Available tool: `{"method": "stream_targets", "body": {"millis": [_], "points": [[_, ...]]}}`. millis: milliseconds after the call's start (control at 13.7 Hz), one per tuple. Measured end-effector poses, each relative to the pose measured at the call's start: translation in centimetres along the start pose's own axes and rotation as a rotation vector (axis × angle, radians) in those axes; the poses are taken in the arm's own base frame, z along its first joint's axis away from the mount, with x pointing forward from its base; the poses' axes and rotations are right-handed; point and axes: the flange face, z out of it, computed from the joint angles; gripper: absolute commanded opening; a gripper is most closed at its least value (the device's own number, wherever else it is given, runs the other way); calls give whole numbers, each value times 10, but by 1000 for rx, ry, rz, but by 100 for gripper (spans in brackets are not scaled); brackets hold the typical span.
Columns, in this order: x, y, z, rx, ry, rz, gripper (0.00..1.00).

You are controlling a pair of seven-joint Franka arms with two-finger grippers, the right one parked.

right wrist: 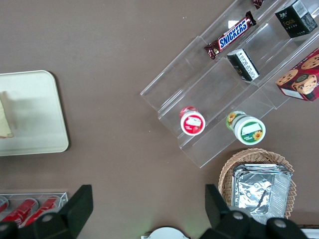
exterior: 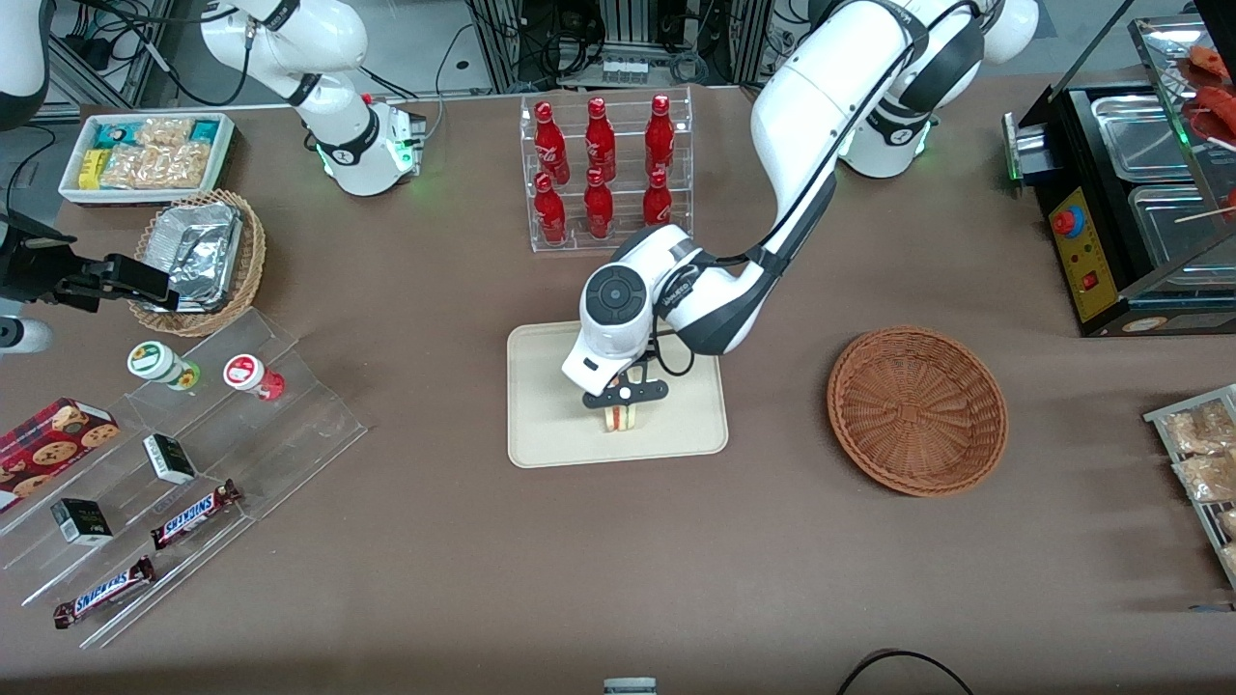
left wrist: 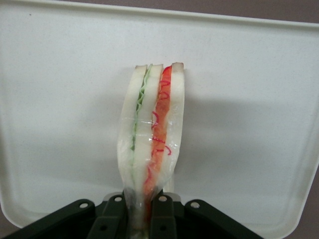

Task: Place sandwich from basket to tray

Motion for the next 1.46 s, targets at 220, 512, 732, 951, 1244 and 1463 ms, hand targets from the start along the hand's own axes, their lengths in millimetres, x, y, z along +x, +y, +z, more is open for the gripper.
{"method": "stream_targets", "body": {"millis": [220, 512, 732, 951, 1244, 1463], "points": [[1, -1, 5, 3, 0, -27, 8], [4, -1, 11, -2, 2, -46, 100], [8, 3, -6, -25, 20, -49, 100], [14, 4, -53, -33, 37, -55, 100], [23, -15, -121, -29, 74, 27, 100], [61, -78, -157, 15, 59, 73, 100]]}}
